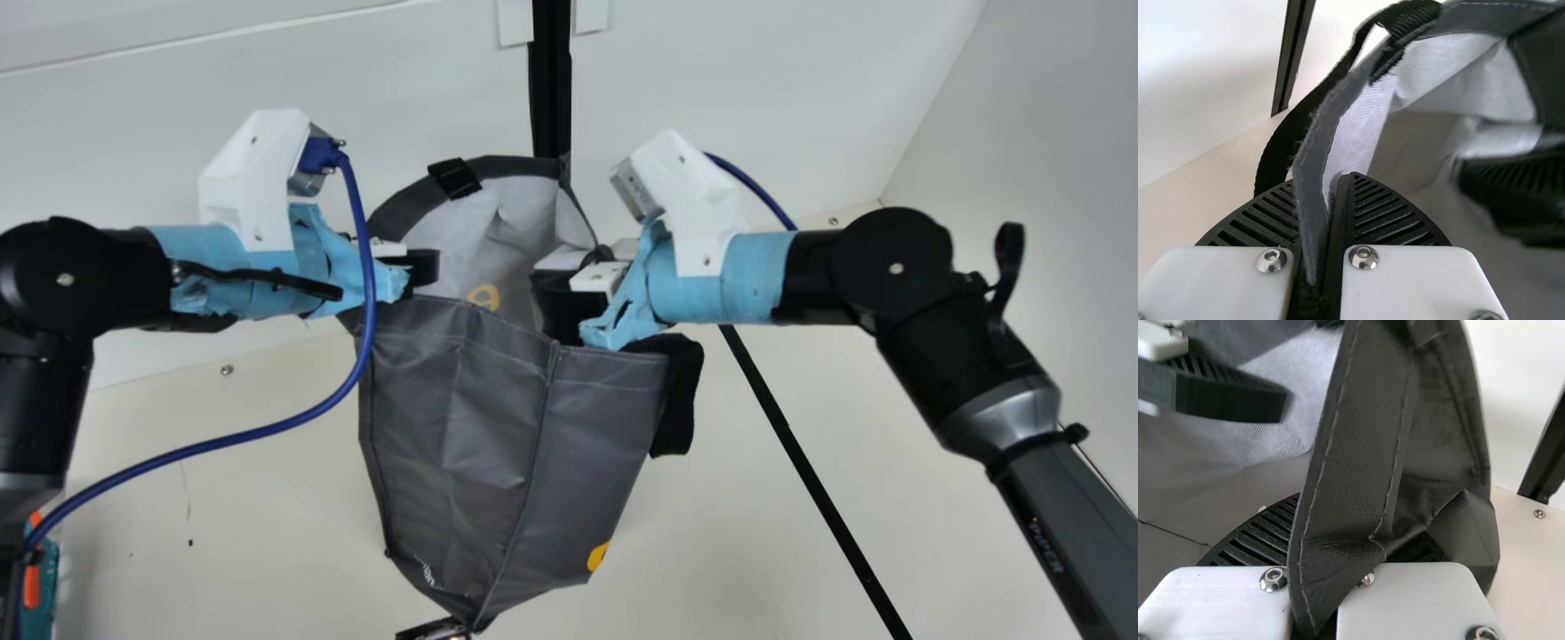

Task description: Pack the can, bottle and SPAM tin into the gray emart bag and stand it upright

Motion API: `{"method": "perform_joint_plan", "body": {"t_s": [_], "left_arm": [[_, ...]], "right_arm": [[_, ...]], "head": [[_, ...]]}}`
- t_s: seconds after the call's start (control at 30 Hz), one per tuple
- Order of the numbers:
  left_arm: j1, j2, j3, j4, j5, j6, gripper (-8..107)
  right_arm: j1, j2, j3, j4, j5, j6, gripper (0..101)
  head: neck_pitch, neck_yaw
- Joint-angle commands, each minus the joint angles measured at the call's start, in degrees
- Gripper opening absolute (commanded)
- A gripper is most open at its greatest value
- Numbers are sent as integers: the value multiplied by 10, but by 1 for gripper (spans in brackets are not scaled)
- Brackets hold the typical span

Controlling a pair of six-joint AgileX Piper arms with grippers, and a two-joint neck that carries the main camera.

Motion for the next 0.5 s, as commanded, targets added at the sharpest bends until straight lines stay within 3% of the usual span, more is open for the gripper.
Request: {"method": "perform_joint_plan", "body": {"t_s": [0.0, 0.47], "left_arm": [[0, 5, -8, 2, 0, 0, -8], [2, -5, 10, -2, -20, 3, -8]], "right_arm": [[13, 1, 4, -10, -14, 1, 0], [42, -13, 35, -15, -48, 7, 0]], "head": [[-13, -1], [-13, -1]]}}
